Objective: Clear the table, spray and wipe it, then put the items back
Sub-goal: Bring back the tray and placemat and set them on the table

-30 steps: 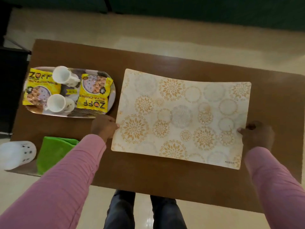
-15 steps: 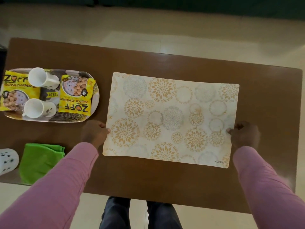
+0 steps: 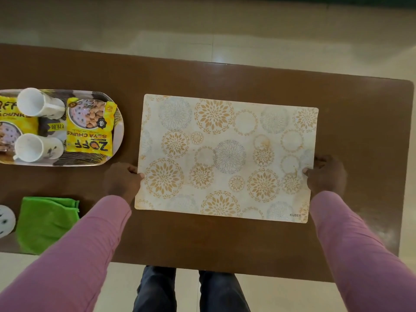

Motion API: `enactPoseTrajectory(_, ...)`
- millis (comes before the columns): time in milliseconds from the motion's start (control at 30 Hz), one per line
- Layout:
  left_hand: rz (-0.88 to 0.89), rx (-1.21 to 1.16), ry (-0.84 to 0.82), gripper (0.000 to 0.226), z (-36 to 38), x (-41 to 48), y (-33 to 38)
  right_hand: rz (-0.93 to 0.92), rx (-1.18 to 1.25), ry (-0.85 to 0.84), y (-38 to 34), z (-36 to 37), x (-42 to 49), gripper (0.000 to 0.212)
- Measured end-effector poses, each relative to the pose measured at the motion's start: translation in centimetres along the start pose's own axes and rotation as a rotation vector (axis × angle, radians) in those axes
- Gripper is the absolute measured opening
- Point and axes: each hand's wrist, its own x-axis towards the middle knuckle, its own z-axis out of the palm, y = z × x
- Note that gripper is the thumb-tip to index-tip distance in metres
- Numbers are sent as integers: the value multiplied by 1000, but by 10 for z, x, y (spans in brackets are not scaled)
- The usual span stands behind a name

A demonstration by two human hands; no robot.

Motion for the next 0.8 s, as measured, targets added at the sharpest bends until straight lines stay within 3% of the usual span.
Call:
enactPoseTrajectory(67,25,47,30,15,1,-4,3,16,-9,-2,0,0,1,43)
enactPoseTrajectory(267,117,189,114,53,0,-14,10,-36,-152,37,-8,-1,0,58)
enactPoseTrajectory(400,527,484,140,76,7,-19,5,-399,-384,90,-12,9,-12,77)
enactPoseTrajectory(500,610,564,97,74,7,-16,1,-546,-567,28,-16,17,-17,69)
enactPoseTrajectory(667,612,563,36,76,5,-10,0,-405,-577,-69,-26,21,-25,72)
enactPoseTrajectory(800,637,539,11,77,-3,-11,-2,-302,-391,53,-46,33,-52,77)
